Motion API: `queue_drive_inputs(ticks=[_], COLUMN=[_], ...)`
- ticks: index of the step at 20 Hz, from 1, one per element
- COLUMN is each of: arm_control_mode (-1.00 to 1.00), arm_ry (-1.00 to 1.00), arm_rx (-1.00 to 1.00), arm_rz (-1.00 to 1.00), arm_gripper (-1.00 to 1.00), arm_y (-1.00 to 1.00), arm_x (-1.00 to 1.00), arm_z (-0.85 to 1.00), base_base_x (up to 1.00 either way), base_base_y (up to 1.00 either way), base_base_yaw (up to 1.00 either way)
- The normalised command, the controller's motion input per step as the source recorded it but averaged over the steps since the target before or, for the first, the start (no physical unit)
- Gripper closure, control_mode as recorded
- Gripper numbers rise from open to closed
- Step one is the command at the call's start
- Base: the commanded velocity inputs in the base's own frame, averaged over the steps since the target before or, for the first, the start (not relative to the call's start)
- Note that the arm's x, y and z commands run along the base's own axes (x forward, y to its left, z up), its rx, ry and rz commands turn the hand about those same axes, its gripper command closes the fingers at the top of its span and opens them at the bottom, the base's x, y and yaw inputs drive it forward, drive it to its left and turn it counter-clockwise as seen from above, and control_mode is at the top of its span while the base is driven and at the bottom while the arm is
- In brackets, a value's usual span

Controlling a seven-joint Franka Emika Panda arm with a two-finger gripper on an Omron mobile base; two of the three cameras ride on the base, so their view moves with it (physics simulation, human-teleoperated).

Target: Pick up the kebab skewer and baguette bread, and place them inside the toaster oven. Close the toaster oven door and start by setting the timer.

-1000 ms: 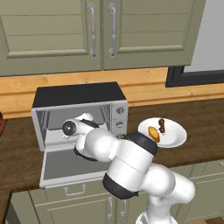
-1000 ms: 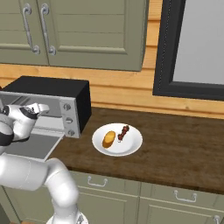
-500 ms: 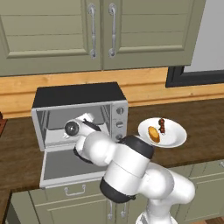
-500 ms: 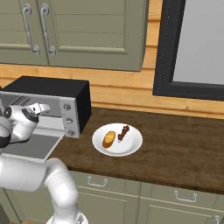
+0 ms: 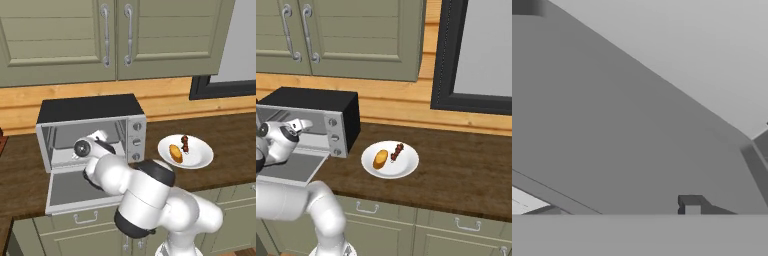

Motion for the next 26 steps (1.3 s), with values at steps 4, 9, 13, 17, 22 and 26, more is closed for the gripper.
queue_drive_inputs(ticks=[4,9,13,17,22,26], arm_control_mode=[-1.00,-1.00,-1.00,-1.00,-1.00,-1.00], arm_ry=[0.04,0.05,0.05,0.03,0.04,0.03], arm_rx=[0.01,0.01,0.02,0.03,0.03,0.02], arm_rz=[-0.11,-0.13,-0.13,-0.14,-0.15,-0.16], arm_gripper=[1.00,1.00,1.00,1.00,1.00,1.00], arm_y=[-0.01,-0.06,-0.08,-0.18,-0.21,-0.19], arm_x=[-0.35,-0.54,-0.72,-0.82,-0.66,-0.34], arm_z=[0.00,0.00,0.00,0.00,0.06,0.30], base_base_x=[0.00,0.00,0.00,0.00,0.00,0.00], base_base_y=[0.00,0.00,0.00,0.00,0.00,0.00], base_base_yaw=[0.00,0.00,0.00,0.00,0.00,0.00])
